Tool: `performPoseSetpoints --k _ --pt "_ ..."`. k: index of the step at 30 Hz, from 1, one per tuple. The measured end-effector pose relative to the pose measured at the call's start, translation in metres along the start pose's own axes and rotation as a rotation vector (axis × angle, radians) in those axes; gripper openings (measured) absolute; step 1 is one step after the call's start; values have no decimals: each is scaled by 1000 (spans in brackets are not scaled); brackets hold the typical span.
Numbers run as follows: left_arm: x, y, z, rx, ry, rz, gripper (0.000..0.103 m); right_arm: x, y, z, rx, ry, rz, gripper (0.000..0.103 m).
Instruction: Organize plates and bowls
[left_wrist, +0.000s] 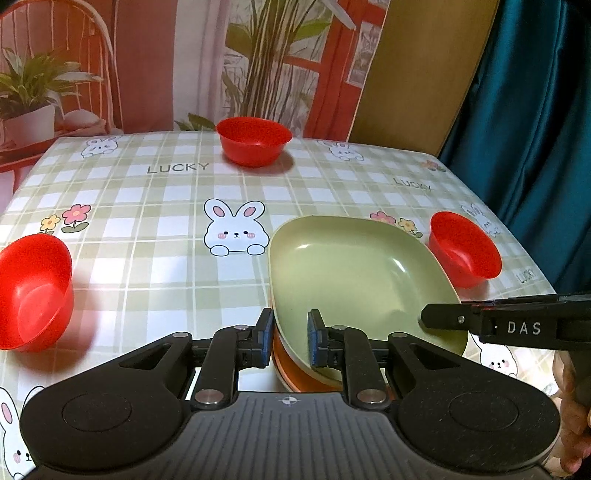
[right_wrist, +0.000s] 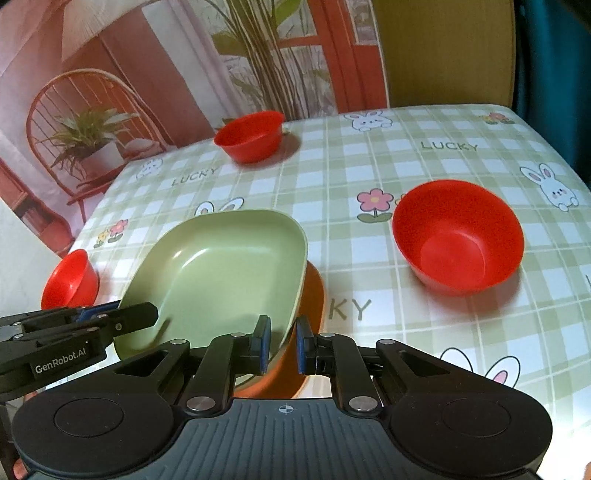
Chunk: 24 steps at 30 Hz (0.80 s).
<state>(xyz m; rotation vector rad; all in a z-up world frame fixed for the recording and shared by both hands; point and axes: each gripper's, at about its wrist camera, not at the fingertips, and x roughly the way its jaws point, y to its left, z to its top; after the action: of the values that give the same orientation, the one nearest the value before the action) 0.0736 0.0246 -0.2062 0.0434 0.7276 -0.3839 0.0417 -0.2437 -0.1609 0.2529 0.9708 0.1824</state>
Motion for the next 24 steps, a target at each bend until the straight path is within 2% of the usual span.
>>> performPoseSetpoints --k 24 --pt "5 -1 -7 16 20 20 19 13 0 -6 -14 50 -25 13"
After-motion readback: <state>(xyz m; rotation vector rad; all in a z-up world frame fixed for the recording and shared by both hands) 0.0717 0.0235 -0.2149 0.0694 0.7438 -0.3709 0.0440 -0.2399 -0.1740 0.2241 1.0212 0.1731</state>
